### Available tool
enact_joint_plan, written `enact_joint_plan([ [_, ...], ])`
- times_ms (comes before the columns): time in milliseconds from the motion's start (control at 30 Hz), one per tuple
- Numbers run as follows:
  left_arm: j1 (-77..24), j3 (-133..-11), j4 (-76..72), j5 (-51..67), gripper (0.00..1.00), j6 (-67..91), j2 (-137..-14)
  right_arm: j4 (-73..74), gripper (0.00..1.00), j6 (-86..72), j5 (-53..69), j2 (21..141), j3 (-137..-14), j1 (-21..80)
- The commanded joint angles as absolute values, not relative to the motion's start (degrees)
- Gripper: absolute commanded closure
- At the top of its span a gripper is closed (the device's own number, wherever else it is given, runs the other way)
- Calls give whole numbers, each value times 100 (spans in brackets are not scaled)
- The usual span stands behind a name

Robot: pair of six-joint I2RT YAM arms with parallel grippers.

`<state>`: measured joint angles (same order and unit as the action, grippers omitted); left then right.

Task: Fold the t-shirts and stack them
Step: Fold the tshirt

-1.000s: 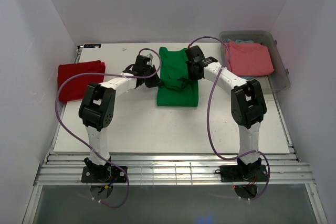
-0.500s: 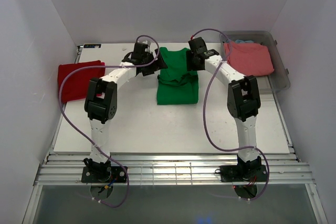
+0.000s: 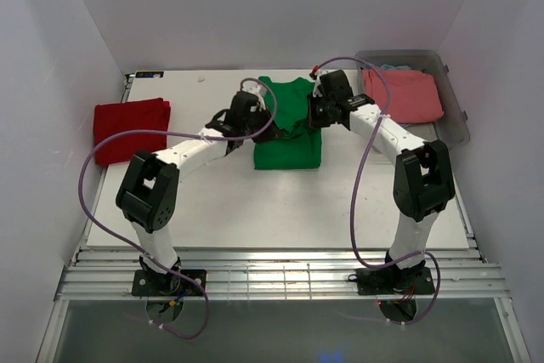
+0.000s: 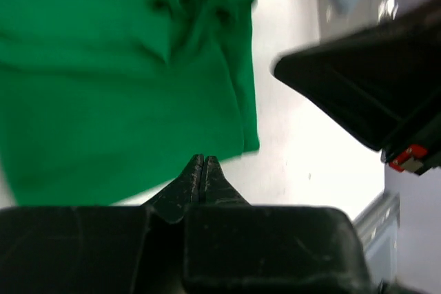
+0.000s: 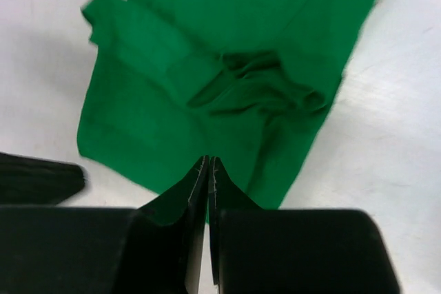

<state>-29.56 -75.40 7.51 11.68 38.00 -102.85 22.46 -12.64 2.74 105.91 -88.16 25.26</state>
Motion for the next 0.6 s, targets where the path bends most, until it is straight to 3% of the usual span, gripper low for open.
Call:
enact_joint_plan([
  [0, -3348, -6997, 405, 1511, 100, 4086, -10485, 2022, 92, -1415, 1440, 10731, -8341, 2566],
  [567, -3779, -6364, -536, 1292, 100, 4219, -10917, 1977, 92, -1556, 2065, 11530, -8604, 2646],
])
